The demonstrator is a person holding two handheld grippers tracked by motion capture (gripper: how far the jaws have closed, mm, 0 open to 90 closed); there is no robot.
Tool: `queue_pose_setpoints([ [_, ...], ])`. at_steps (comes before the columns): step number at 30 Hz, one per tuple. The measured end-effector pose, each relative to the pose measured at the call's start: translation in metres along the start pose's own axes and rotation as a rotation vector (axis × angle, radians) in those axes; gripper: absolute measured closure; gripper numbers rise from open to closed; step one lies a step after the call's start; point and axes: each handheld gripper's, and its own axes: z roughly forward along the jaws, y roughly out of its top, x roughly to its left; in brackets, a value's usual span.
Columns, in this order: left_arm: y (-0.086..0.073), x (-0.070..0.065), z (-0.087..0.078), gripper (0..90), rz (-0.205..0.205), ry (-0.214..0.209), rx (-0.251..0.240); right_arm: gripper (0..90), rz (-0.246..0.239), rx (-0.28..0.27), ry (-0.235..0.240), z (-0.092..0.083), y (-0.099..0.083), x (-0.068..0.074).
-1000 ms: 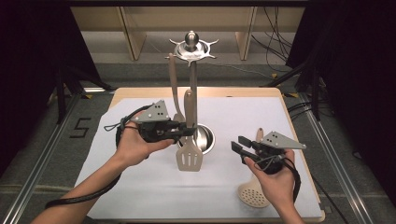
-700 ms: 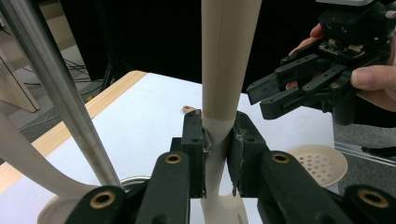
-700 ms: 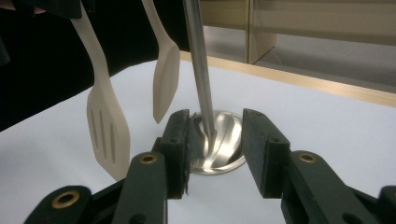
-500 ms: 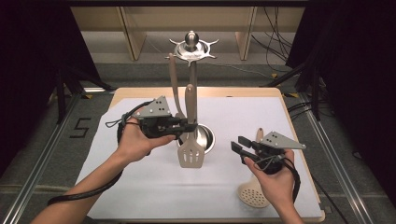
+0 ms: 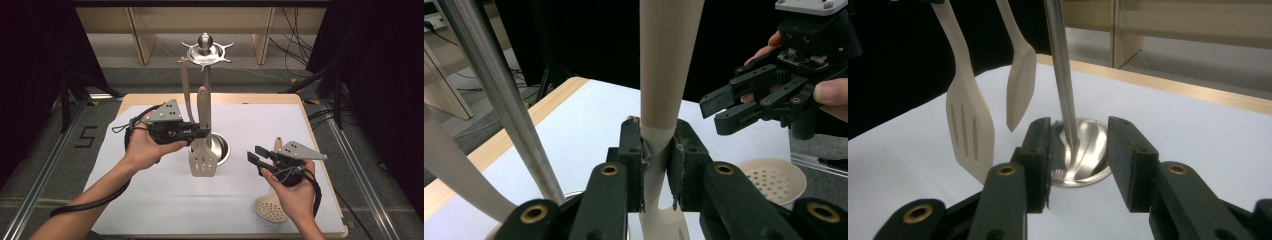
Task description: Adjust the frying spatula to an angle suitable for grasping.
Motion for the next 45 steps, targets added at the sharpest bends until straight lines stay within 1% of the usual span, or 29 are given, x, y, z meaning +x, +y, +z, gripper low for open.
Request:
queue_pose_setpoints([
  [7,0.003,0.002,0.000,77.6,0.007,0.005,0.002,63.3,0.000,0.001,0.000,0.000,0.000,0.000],
  [10,0.004,0.003,0.000,77.5,0.000,0.008,-0.001,63.4,-0.004,0.000,0.000,0.000,0.000,0.000],
  [13,0.006,0.004,0.000,77.6,0.004,0.010,-0.002,63.3,-0.010,0.018,0.018,-0.001,0.001,-0.002],
  [16,0.007,0.005,0.001,77.6,0.000,0.011,-0.005,63.4,-0.012,0.014,0.019,0.000,0.001,-0.002],
  [17,0.008,0.006,0.001,77.6,0.002,0.013,-0.004,63.4,-0.012,0.006,0.009,0.000,0.001,-0.002],
  [18,0.008,0.006,0.001,77.6,0.001,0.014,-0.003,63.4,-0.012,0.008,0.009,0.000,0.001,-0.002],
  [20,0.009,0.007,0.000,77.5,0.002,0.016,-0.005,63.4,-0.013,0.018,0.014,-0.001,0.001,-0.002],
  [22,0.011,0.008,0.000,77.5,0.001,0.017,-0.006,63.3,-0.011,0.009,0.025,0.000,0.001,-0.002],
  [24,0.012,0.009,-0.001,77.6,0.003,0.020,-0.007,63.3,-0.012,0.024,0.016,-0.002,0.001,-0.002],
  [25,0.013,0.010,-0.001,77.6,0.003,0.021,-0.006,63.3,-0.012,0.013,0.025,0.000,0.001,-0.002],
  [26,0.014,0.010,-0.001,77.6,0.002,0.023,-0.007,63.4,-0.011,0.013,0.025,0.000,0.001,-0.002],
  [27,0.014,0.011,-0.001,77.6,0.001,0.026,-0.006,63.4,-0.014,0.021,0.014,-0.001,0.001,-0.002],
  [28,0.015,0.012,-0.001,77.6,0.002,0.025,-0.006,63.3,-0.013,0.021,0.015,-0.001,0.001,-0.002],
  [29,0.015,0.012,-0.001,77.6,0.001,0.026,-0.008,63.4,-0.022,0.019,0.012,-0.001,0.001,-0.003],
  [30,0.015,0.013,-0.001,77.6,0.000,0.027,-0.006,63.4,-0.016,0.016,0.012,0.000,0.001,-0.002],
  [31,0.016,0.013,-0.001,77.6,0.000,0.026,-0.004,63.4,-0.028,0.012,0.006,0.000,0.001,-0.003],
  [33,0.016,0.014,0.000,77.6,-0.002,0.028,-0.005,63.3,-0.017,0.017,0.018,0.000,0.001,-0.002],
  [35,0.017,0.015,0.000,77.5,0.000,0.029,-0.006,63.3,0.006,0.028,0.015,-0.001,0.001,-0.001],
  [36,0.018,0.015,0.000,77.5,-0.003,0.028,-0.007,63.4,-0.002,0.026,0.016,-0.001,0.001,-0.001],
  [38,0.019,0.016,0.000,77.5,-0.002,0.028,-0.005,63.4,0.010,0.021,0.022,-0.001,0.001,-0.001],
  [39,0.019,0.016,0.001,77.6,-0.002,0.030,-0.005,63.3,0.005,0.024,0.016,-0.001,0.001,-0.001],
  [40,0.019,0.016,0.001,77.6,-0.003,0.030,-0.006,63.4,-0.004,0.014,0.026,0.000,0.001,-0.002],
  [41,0.020,0.017,0.001,77.6,-0.002,0.030,-0.005,63.3,0.015,0.015,0.025,0.000,0.000,0.000],
  [44,0.020,0.019,0.002,77.6,-0.006,0.033,-0.003,63.4,-0.002,0.013,0.026,0.001,0.001,-0.001],
  [45,0.020,0.019,0.002,77.5,-0.006,0.034,-0.003,63.3,-0.006,0.022,0.020,-0.001,0.001,-0.002],
])
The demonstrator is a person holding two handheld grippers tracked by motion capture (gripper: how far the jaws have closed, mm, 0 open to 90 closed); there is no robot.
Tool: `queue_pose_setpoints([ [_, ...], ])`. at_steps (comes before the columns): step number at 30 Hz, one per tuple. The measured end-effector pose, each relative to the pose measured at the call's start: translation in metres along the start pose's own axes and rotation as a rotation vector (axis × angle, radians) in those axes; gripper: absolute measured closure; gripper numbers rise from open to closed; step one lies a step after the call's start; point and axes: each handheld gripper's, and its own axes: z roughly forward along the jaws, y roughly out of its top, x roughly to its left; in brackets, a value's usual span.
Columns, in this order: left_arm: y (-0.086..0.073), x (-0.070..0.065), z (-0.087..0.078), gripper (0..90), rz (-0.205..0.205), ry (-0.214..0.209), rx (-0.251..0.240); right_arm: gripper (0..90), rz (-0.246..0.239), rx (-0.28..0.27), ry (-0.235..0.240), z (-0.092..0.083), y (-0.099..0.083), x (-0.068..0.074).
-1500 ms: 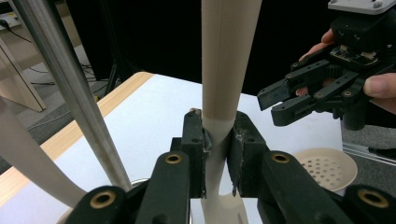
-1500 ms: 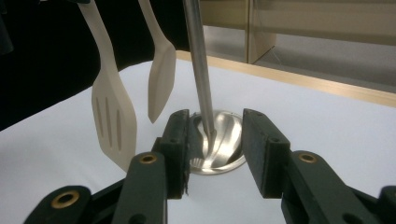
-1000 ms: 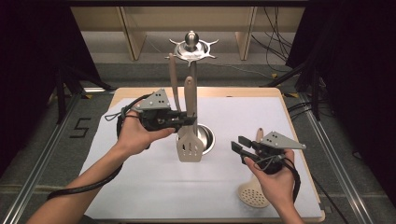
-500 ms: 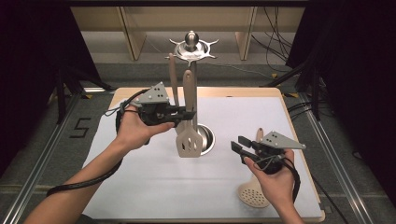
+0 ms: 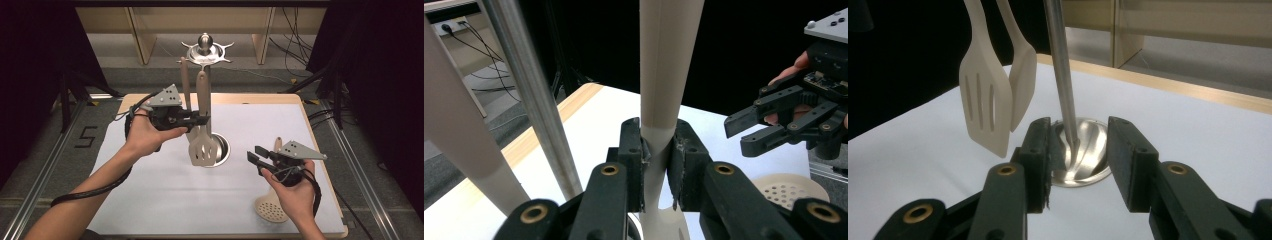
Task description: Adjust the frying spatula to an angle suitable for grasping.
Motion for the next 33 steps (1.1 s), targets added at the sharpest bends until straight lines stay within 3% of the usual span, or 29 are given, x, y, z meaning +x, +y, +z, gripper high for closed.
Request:
queue_pose_setpoints([
  [2,0.000,0.001,0.000,77.6,-0.005,0.002,-0.002,63.4,-0.009,-0.004,0.002,0.000,0.000,-0.001],
  [5,0.000,0.003,0.001,77.6,-0.004,-0.001,0.003,63.4,0.021,0.005,-0.007,0.000,0.000,0.002],
  [7,0.000,0.003,0.001,77.5,-0.007,0.000,0.003,63.4,-0.004,-0.012,0.002,0.001,-0.001,0.000],
  [11,0.000,0.005,0.002,77.6,-0.009,0.000,0.005,63.4,0.004,-0.006,0.000,0.001,0.000,0.000],
  [12,0.000,0.005,0.003,77.6,-0.011,0.001,0.005,63.4,0.023,-0.004,0.004,0.001,-0.001,0.001],
  [20,0.002,0.008,0.005,77.6,-0.017,-0.003,0.011,63.4,-0.007,-0.011,0.004,0.001,-0.001,-0.001],
  [22,0.002,0.009,0.005,77.6,-0.019,-0.005,0.013,63.4,0.020,-0.003,0.004,0.000,-0.001,0.001],
  [27,0.002,0.011,0.007,77.5,-0.024,-0.005,0.013,63.4,-0.002,-0.002,0.009,0.001,-0.001,-0.001],
  [31,0.002,0.012,0.007,77.6,-0.029,-0.003,0.016,63.4,0.018,-0.004,0.004,0.001,-0.001,0.001],
  [33,0.002,0.013,0.008,77.6,-0.030,-0.004,0.014,63.4,0.006,-0.006,0.005,0.001,-0.001,0.000],
])
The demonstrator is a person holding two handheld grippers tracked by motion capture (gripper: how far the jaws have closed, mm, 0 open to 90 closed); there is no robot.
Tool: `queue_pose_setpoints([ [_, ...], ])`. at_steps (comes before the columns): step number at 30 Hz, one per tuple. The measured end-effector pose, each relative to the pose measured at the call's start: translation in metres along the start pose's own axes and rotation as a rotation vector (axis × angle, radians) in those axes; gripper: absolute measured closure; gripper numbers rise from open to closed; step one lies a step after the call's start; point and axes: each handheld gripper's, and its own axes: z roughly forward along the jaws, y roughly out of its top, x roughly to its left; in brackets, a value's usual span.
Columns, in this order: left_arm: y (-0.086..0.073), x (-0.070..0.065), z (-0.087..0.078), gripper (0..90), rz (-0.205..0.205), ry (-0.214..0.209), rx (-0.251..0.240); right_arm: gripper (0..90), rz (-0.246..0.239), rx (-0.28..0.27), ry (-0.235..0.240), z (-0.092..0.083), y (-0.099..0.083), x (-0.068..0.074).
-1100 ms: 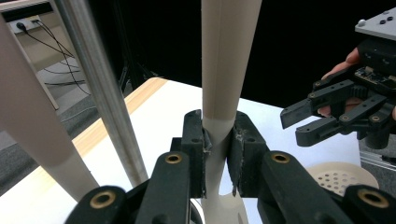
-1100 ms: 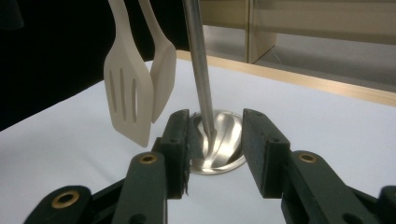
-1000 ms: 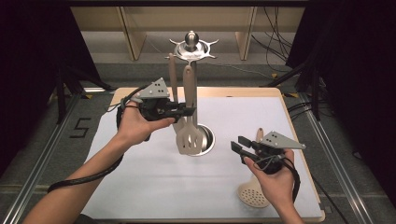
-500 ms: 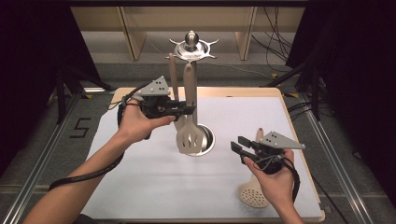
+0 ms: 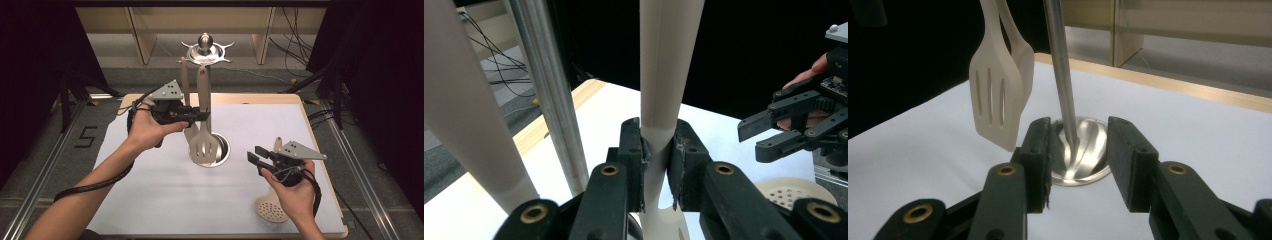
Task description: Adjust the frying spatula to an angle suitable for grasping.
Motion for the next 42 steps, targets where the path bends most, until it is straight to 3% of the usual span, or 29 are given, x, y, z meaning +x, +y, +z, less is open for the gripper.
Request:
queue_pose_setpoints([
  [26,0.000,0.007,0.007,77.3,-0.030,0.014,0.003,63.3,-0.012,0.007,0.004,0.001,-0.001,-0.002],
  [28,-0.001,0.007,0.008,77.3,-0.031,0.015,-0.001,63.2,-0.009,0.011,0.002,0.000,-0.001,-0.001],
  [29,-0.001,0.007,0.008,77.2,-0.031,0.016,-0.004,63.1,0.015,0.013,0.006,0.000,-0.001,0.000],
  [34,-0.004,0.007,0.007,76.5,-0.033,0.016,-0.012,62.4,0.004,0.017,-0.003,0.000,-0.002,-0.001],
  [35,-0.005,0.007,0.005,75.1,-0.033,0.020,-0.015,62.2,0.006,0.018,-0.004,0.000,-0.002,-0.001],
  [36,-0.006,0.007,0.004,71.3,-0.032,0.026,-0.021,62.0,-0.027,0.004,-0.008,0.001,-0.001,-0.003],
  [40,-0.012,0.005,-0.010,61.1,-0.005,0.049,-0.044,61.5,0.005,0.016,0.001,0.001,-0.001,-0.003],
  [42,-0.015,0.004,-0.019,60.0,0.000,0.061,-0.052,61.5,-0.005,0.009,-0.003,0.001,-0.001,-0.004],
])
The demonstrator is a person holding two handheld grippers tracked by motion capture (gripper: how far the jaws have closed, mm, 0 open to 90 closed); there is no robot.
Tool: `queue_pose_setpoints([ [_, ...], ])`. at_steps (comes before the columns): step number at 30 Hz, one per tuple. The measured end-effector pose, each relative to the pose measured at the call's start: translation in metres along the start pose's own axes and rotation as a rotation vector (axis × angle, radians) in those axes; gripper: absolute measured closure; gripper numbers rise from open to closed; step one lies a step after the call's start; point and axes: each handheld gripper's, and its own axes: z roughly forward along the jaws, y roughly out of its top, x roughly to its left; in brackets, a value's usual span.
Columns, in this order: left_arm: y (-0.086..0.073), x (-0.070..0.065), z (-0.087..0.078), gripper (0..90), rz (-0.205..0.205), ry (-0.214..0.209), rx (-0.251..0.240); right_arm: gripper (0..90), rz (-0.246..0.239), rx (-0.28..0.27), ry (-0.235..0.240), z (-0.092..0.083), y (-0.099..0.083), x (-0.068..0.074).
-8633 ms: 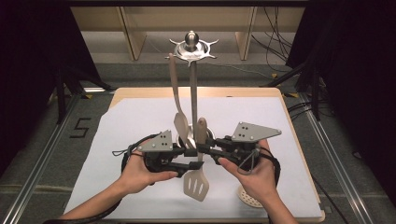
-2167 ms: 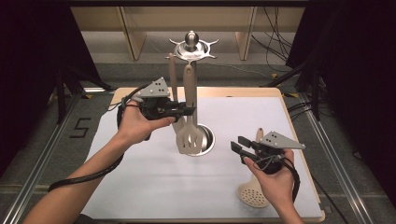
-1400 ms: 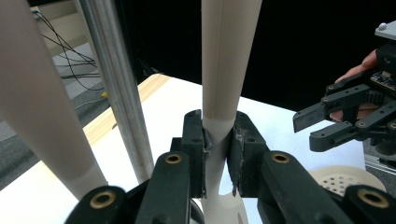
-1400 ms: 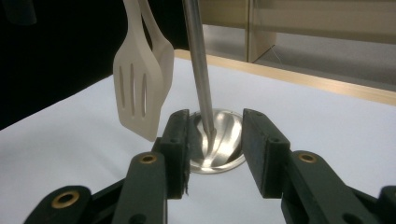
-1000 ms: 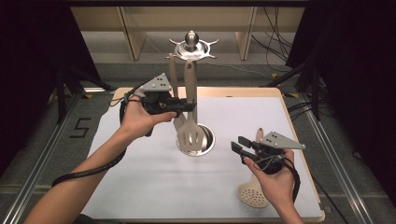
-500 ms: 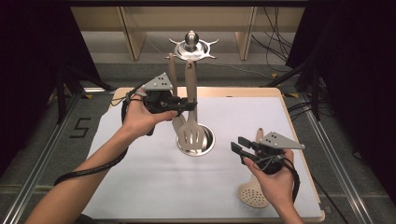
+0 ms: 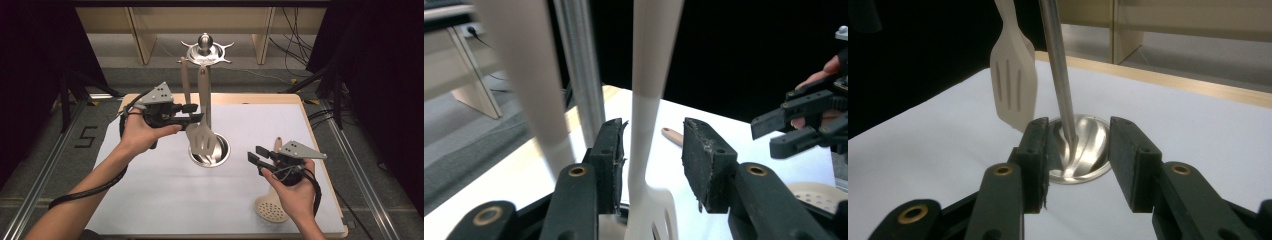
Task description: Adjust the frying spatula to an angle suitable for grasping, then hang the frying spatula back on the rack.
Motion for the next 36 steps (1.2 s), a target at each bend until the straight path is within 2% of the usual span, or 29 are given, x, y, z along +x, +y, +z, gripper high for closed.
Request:
queue_pose_setpoints([
  [1,0.000,0.000,-0.004,60.0,0.008,0.008,-0.012,61.5,0.008,0.017,-0.014,-0.002,0.000,0.000],
  [3,0.001,0.002,-0.012,61.9,0.010,0.014,-0.034,61.5,0.035,0.016,-0.002,-0.002,0.000,0.002],
  [6,0.005,0.003,-0.021,65.1,0.006,0.034,-0.062,61.4,0.013,-0.001,0.002,0.000,-0.001,0.001],
  [7,0.007,0.004,-0.023,65.5,0.004,0.039,-0.071,61.4,-0.009,-0.004,-0.004,-0.001,-0.001,0.000],
  [8,0.008,0.004,-0.024,65.7,0.004,0.043,-0.078,61.4,0.013,0.004,-0.001,-0.001,-0.001,0.002],
  [9,0.009,0.005,-0.025,65.5,0.002,0.048,-0.083,61.4,0.008,0.002,0.002,-0.002,0.000,0.002],
  [10,0.010,0.004,-0.026,65.4,0.000,0.053,-0.087,61.4,0.033,0.022,-0.007,-0.004,0.001,0.004],
  [11,0.011,0.005,-0.027,65.4,0.005,0.054,-0.089,61.4,0.003,0.006,-0.008,-0.003,0.001,0.002],
  [12,0.011,0.005,-0.028,65.4,0.001,0.055,-0.096,61.4,-0.002,-0.002,0.002,-0.002,0.001,0.001],
  [14,0.012,0.007,-0.029,65.5,-0.001,0.060,-0.099,61.4,-0.005,-0.008,-0.002,-0.001,0.002,-0.001],
  [16,0.012,0.008,-0.030,66.1,-0.006,0.066,-0.104,61.4,0.021,0.001,0.002,0.000,0.001,-0.002],
  [18,0.014,0.008,-0.031,67.1,-0.005,0.067,-0.113,61.5,0.001,0.001,-0.009,0.001,0.000,-0.003],
  [20,0.017,0.007,-0.033,67.7,-0.010,0.065,-0.136,61.4,0.030,0.015,0.002,0.000,-0.002,0.000],
  [22,0.022,0.005,-0.036,69.0,-0.003,0.066,-0.148,61.4,0.008,0.014,0.000,-0.001,-0.001,0.000],
  [23,0.023,0.005,-0.037,70.3,0.000,0.068,-0.155,61.4,0.022,0.010,0.008,-0.001,-0.001,0.001],
  [24,0.026,0.005,-0.039,71.4,0.005,0.074,-0.163,61.4,-0.001,0.008,-0.005,-0.002,-0.001,0.000],
  [30,0.039,0.008,-0.049,83.8,-0.027,0.118,-0.229,61.5,0.025,0.006,0.001,-0.002,-0.001,-0.002],
  [31,0.040,0.008,-0.050,84.8,-0.030,0.123,-0.237,61.5,0.004,0.000,-0.008,-0.002,-0.001,-0.003],
  [36,0.046,0.007,-0.055,85.1,-0.026,0.136,-0.286,61.5,0.008,0.007,-0.004,-0.002,-0.001,0.000],
])
